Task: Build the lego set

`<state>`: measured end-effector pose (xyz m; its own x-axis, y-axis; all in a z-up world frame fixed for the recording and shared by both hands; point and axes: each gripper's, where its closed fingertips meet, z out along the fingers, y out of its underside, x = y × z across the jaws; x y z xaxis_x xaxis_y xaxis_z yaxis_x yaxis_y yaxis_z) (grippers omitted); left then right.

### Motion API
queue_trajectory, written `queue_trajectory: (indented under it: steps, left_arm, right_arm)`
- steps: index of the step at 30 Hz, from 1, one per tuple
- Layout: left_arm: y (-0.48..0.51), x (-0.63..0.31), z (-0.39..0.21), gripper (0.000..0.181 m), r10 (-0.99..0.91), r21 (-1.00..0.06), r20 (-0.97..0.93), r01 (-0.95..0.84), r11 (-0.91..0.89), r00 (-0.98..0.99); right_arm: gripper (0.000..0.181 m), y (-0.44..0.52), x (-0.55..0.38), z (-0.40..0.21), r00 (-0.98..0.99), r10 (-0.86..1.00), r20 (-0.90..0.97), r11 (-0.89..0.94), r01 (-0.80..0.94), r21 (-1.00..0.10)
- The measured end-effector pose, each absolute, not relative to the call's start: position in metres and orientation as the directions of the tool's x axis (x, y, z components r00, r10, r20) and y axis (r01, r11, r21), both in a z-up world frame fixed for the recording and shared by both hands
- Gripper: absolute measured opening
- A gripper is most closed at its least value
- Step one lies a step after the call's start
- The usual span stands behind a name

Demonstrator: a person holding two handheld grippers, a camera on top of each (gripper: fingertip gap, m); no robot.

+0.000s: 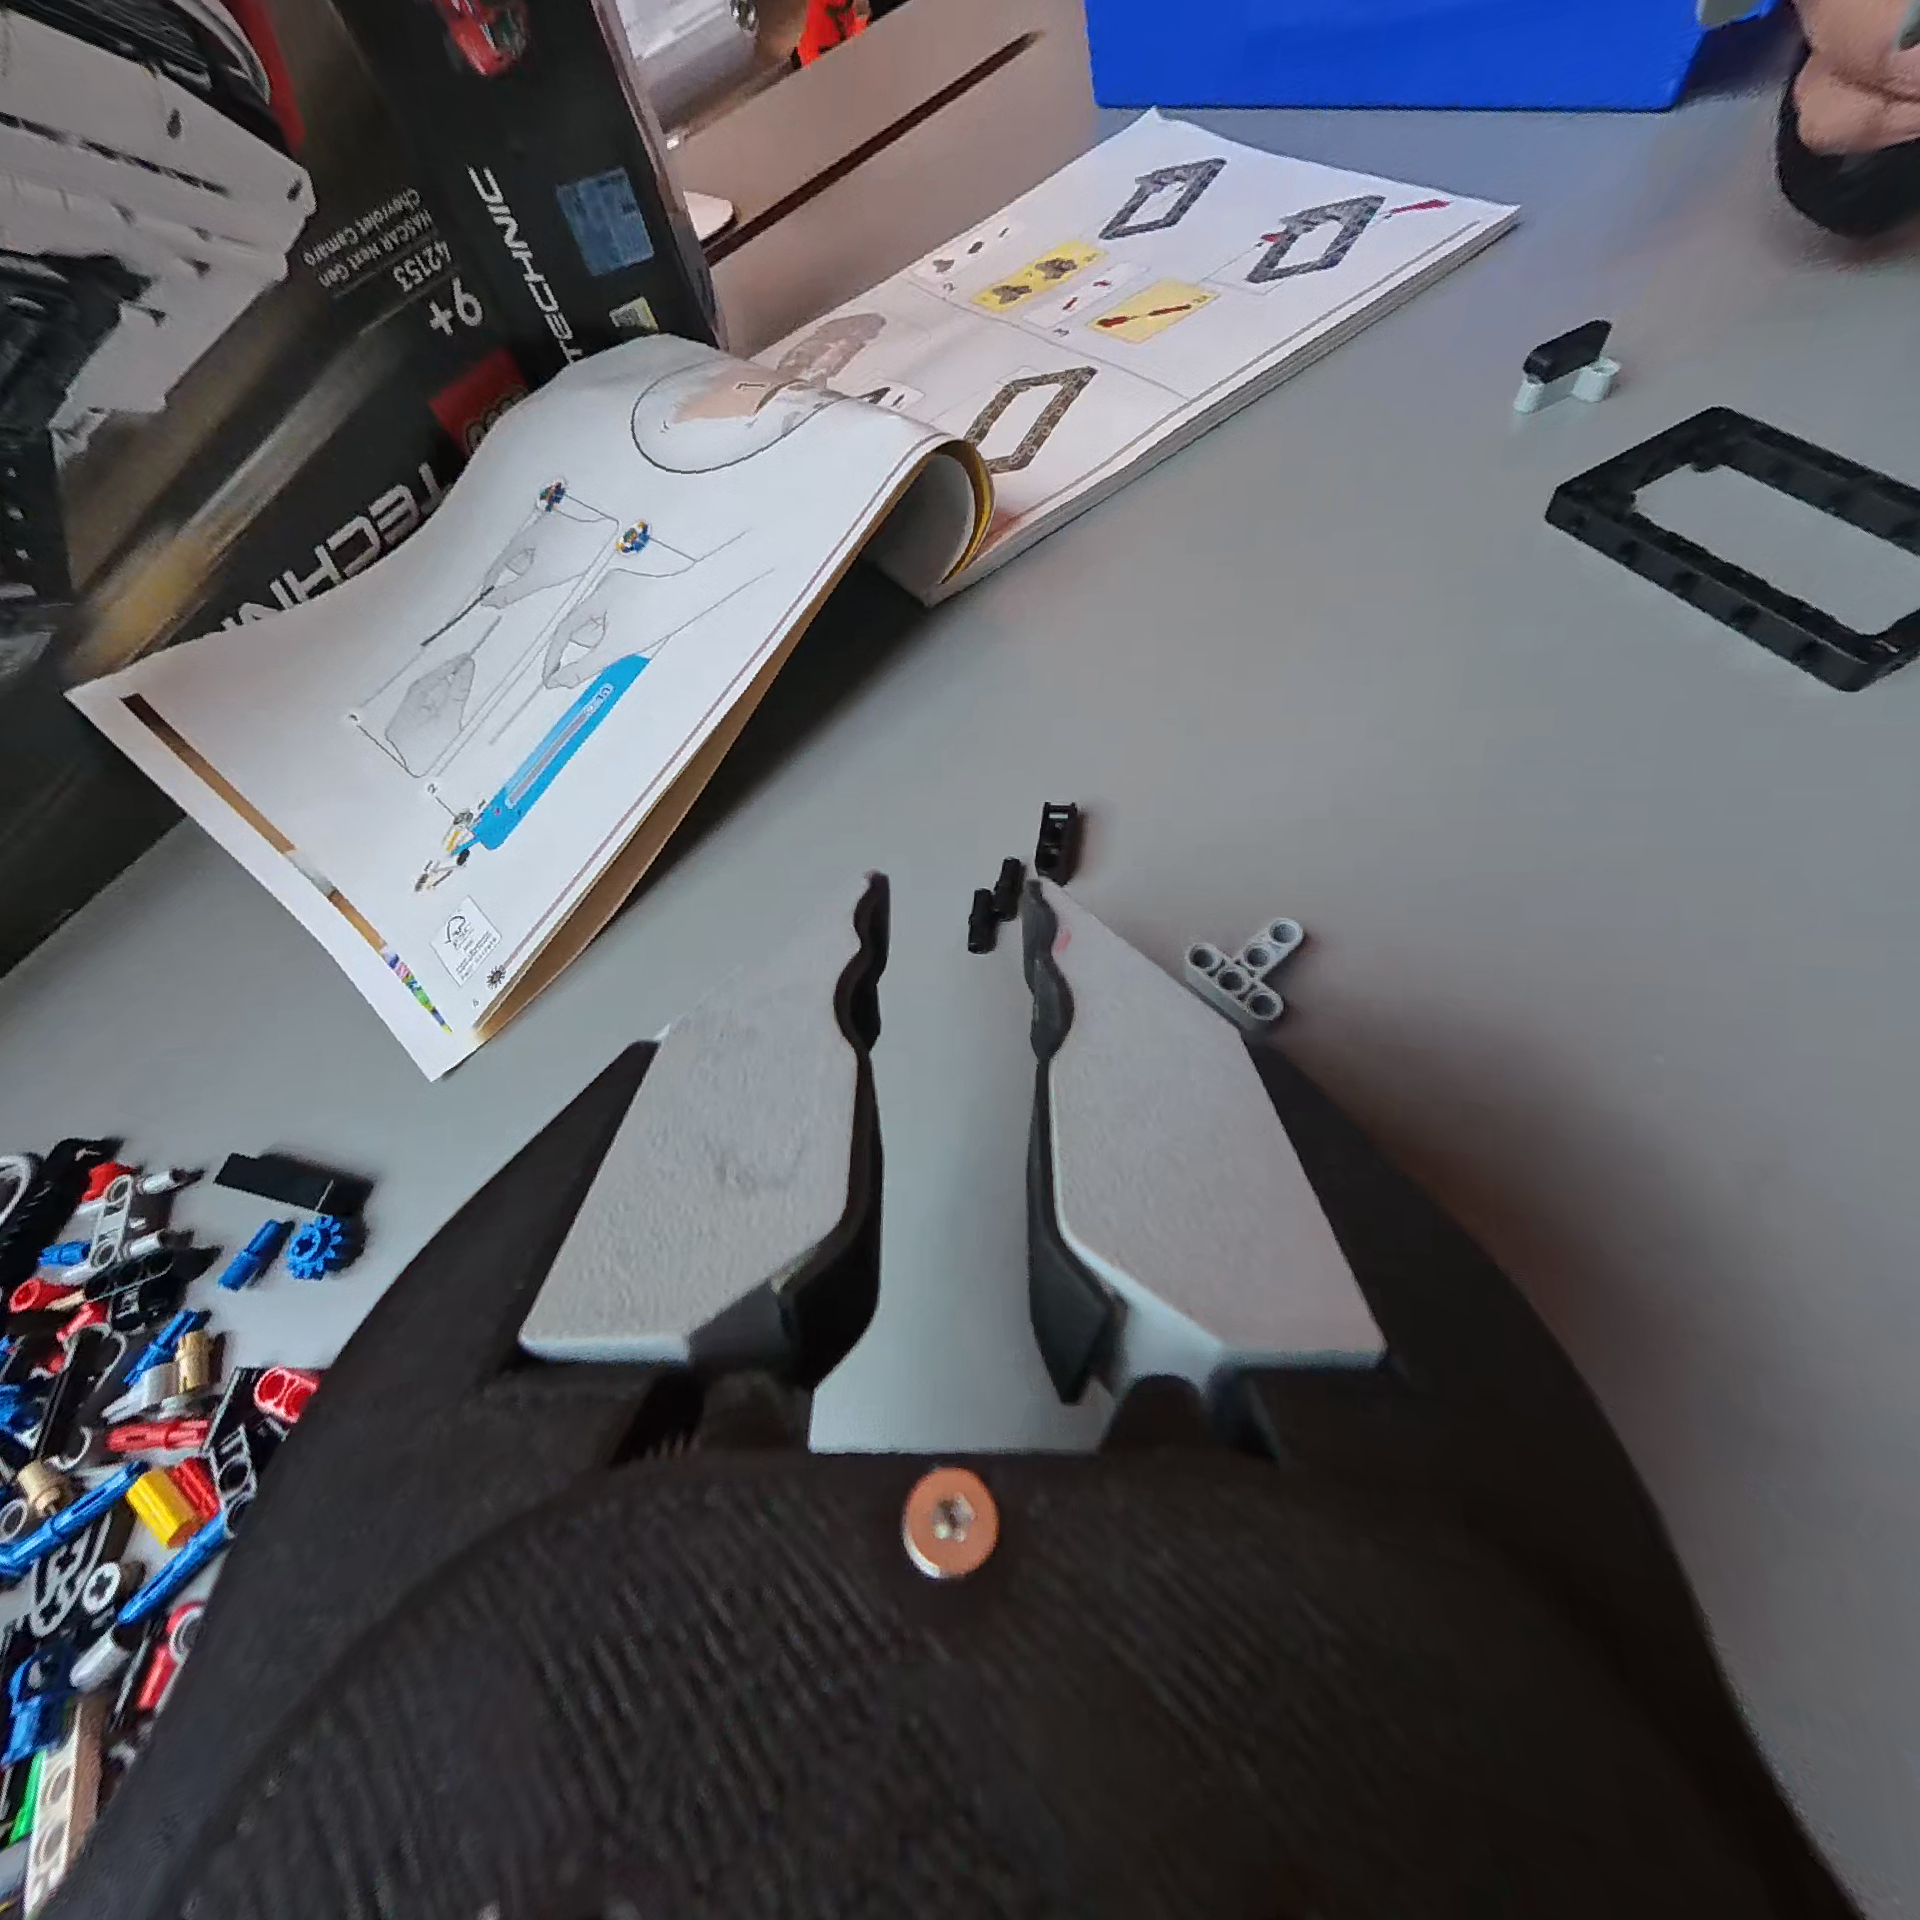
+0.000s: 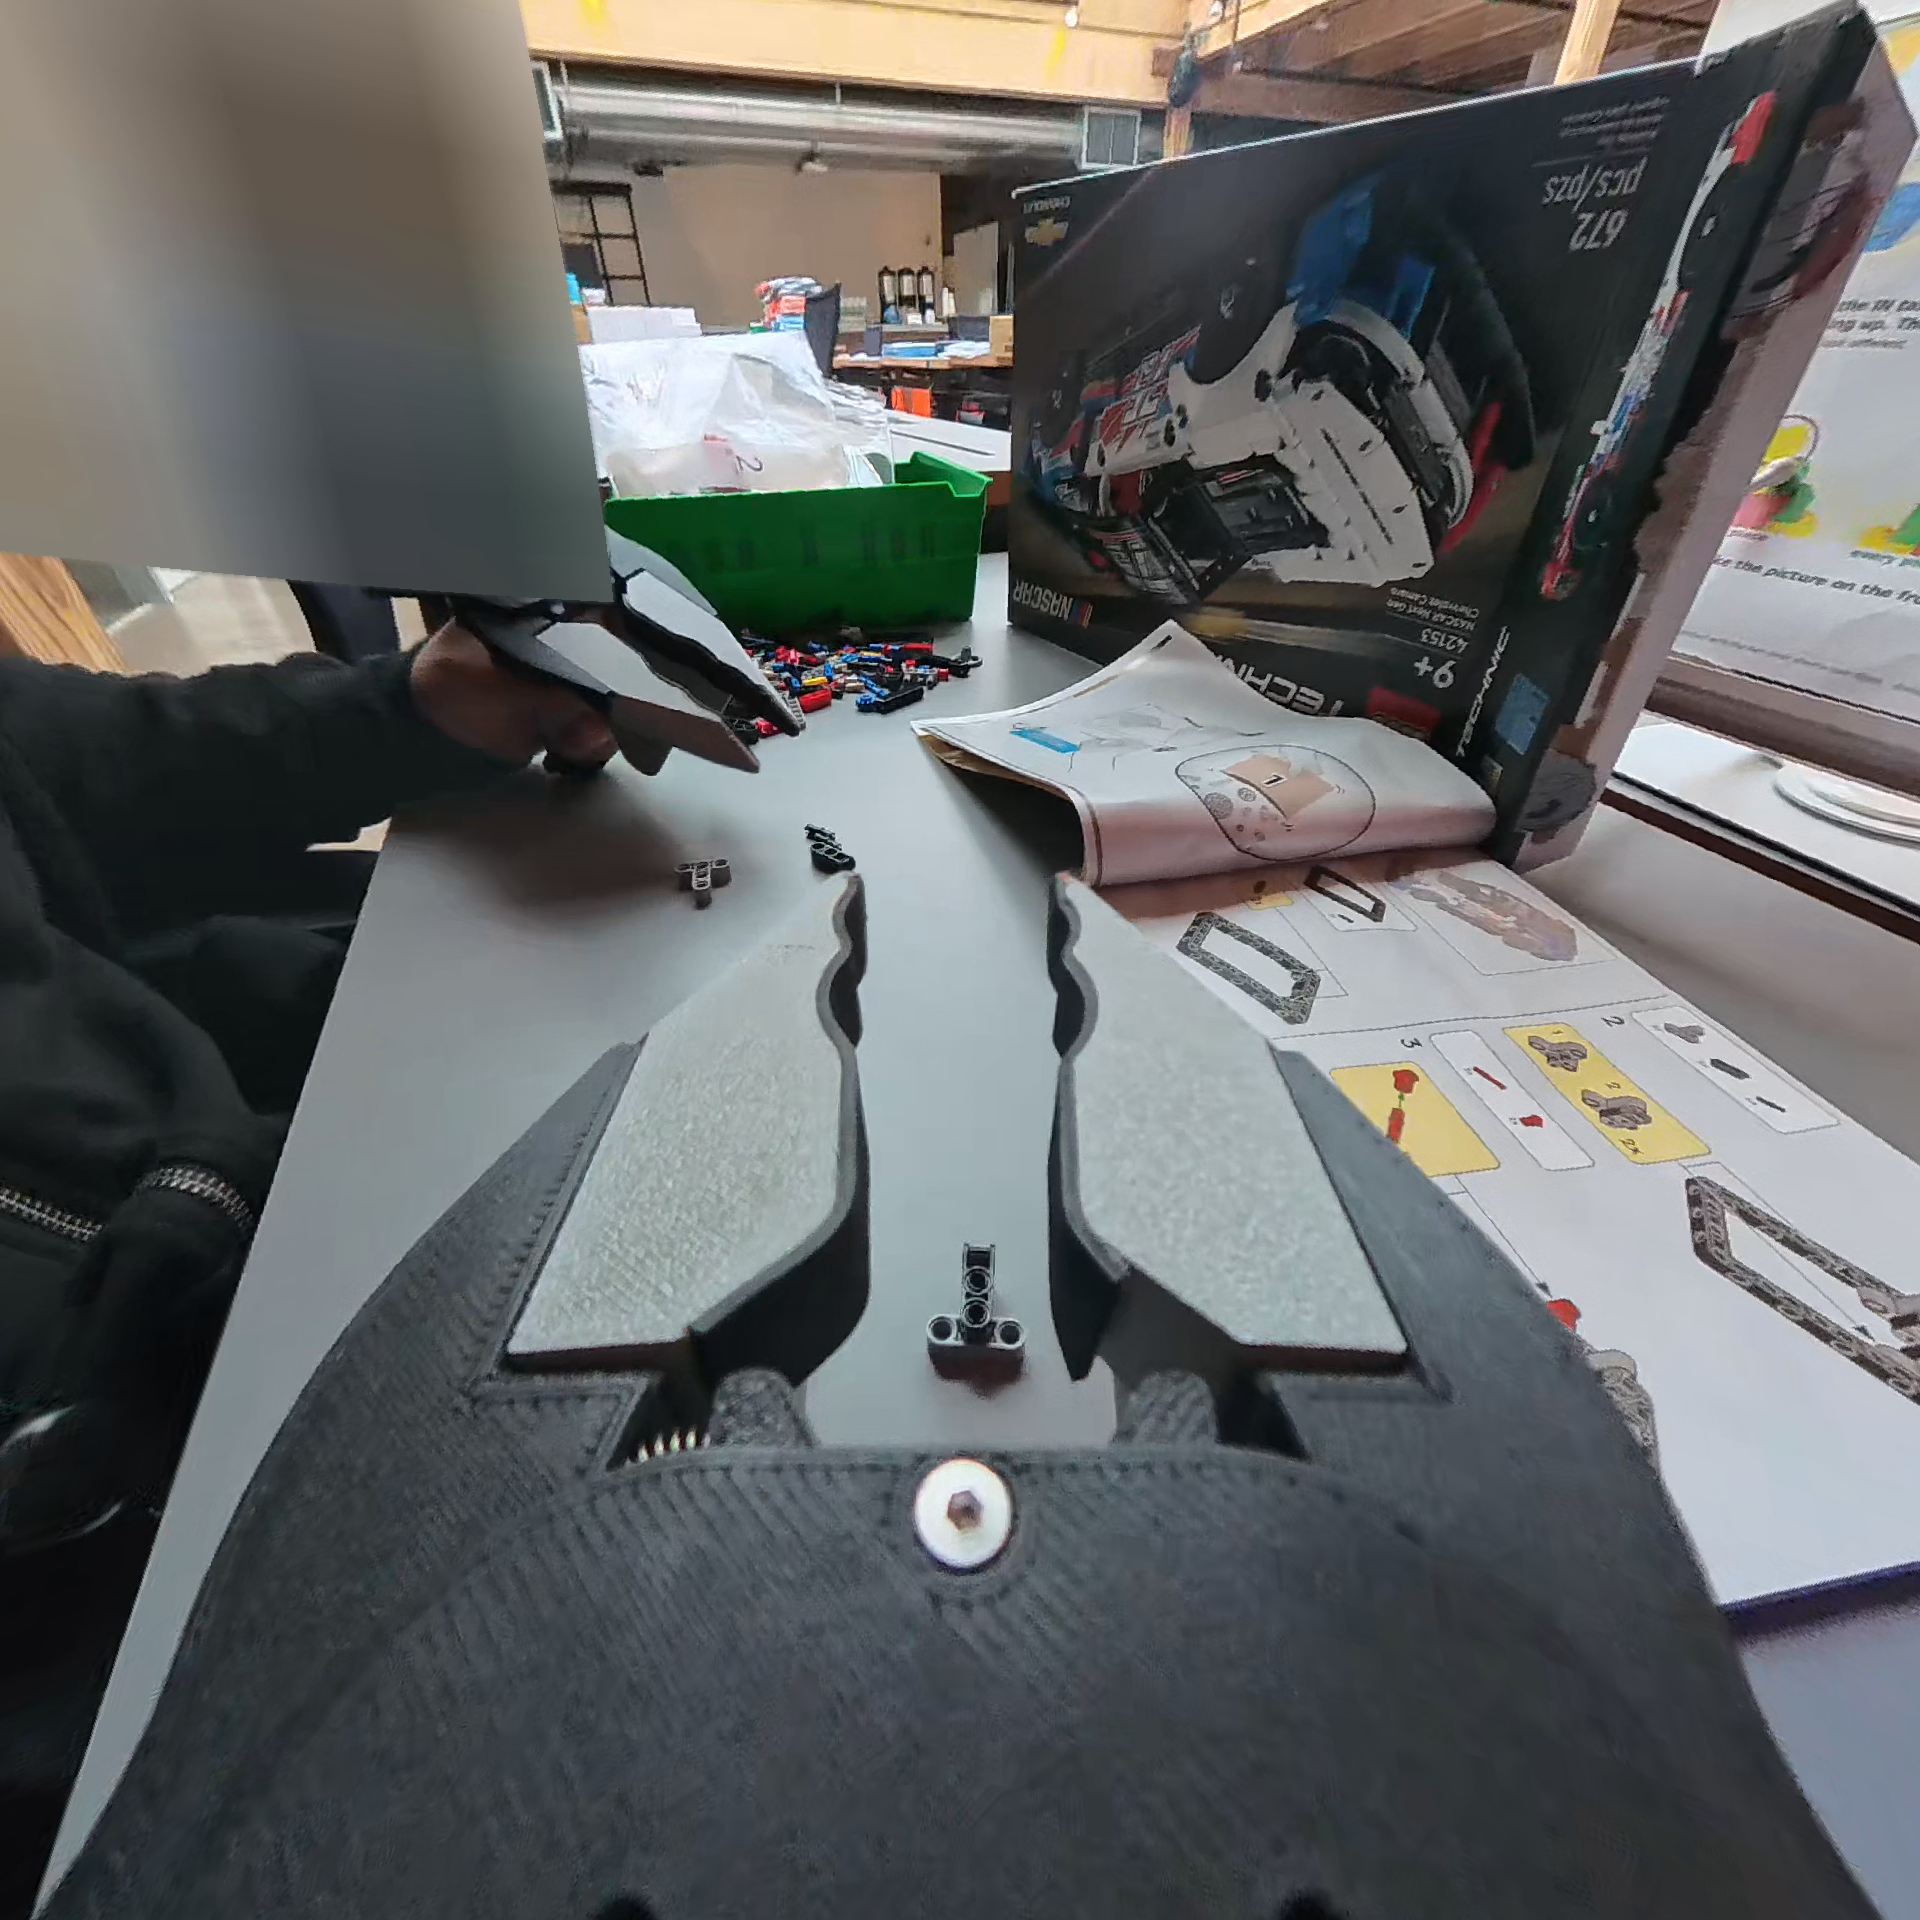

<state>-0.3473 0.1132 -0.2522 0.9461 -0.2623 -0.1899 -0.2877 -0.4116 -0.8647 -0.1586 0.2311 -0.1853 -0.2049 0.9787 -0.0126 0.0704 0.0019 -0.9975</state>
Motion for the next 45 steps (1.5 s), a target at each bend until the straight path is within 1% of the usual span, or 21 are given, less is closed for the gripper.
queue_trajectory:
  steps: [3, 6, 9, 14, 21, 28, 31, 35, 37, 40, 42, 45]
  left_arm:
    - [0.114, -0.348, -0.249, 0.023, -0.267, -0.880, -0.149, -0.251, -0.404, 0.952]
    - [0.114, -0.348, -0.247, 0.028, -0.277, -0.892, -0.109, -0.218, -0.397, 0.955]
    - [0.112, -0.338, -0.246, 0.021, -0.338, -0.892, -0.129, -0.258, -0.371, 0.932]
    - [0.110, -0.330, -0.252, 0.020, -0.380, -0.867, -0.180, -0.328, -0.374, 0.907]
    - [0.110, -0.333, -0.245, 0.017, -0.371, -0.896, -0.129, -0.269, -0.354, 0.920]
    - [0.109, -0.331, -0.245, 0.016, -0.377, -0.893, -0.140, -0.281, -0.352, 0.916]
    - [0.107, -0.328, -0.244, 0.016, -0.401, -0.899, -0.107, -0.261, -0.352, 0.910]
    - [0.103, -0.320, -0.246, 0.021, -0.456, -0.898, -0.069, -0.254, -0.358, 0.887]
    - [0.098, -0.314, -0.247, 0.031, -0.504, -0.897, -0.044, -0.256, -0.361, 0.862]
    - [0.089, -0.305, -0.252, 0.032, -0.574, -0.882, -0.005, -0.274, -0.383, 0.819]
    - [0.084, -0.298, -0.259, 0.042, -0.624, -0.859, 0.016, -0.308, -0.408, 0.781]
    - [0.085, -0.298, -0.277, 0.044, -0.637, -0.793, 0.011, -0.381, -0.475, 0.770]
  right_arm:
    - [0.030, 0.229, -0.158, -0.182, -0.205, 0.979, -0.004, 0.007, 0.054, -0.999]
    - [0.031, 0.226, -0.159, -0.184, -0.215, 0.977, 0.009, 0.022, 0.059, -0.998]
    - [0.031, 0.224, -0.162, -0.190, -0.216, 0.976, 0.027, 0.047, 0.088, -0.995]
    - [0.029, 0.223, -0.165, -0.197, -0.212, 0.976, 0.057, 0.084, 0.121, -0.989]
    - [0.028, 0.224, -0.166, -0.199, -0.202, 0.977, 0.066, 0.094, 0.130, -0.987]
    - [0.028, 0.223, -0.166, -0.199, -0.202, 0.977, 0.070, 0.097, 0.131, -0.987]
    - [0.028, 0.223, -0.166, -0.201, -0.202, 0.977, 0.074, 0.103, 0.139, -0.985]
    - [0.029, 0.221, -0.170, -0.209, -0.222, 0.973, 0.066, 0.107, 0.178, -0.978]
    - [0.029, 0.215, -0.175, -0.217, -0.255, 0.966, 0.049, 0.106, 0.216, -0.971]
    - [0.030, 0.197, -0.184, -0.230, -0.325, 0.945, 0.031, 0.129, 0.284, -0.950]
    - [0.030, 0.188, -0.193, -0.232, -0.356, 0.932, 0.067, 0.181, 0.299, -0.937]
    - [0.030, 0.176, -0.214, -0.227, -0.407, 0.908, 0.100, 0.242, 0.313, -0.919]
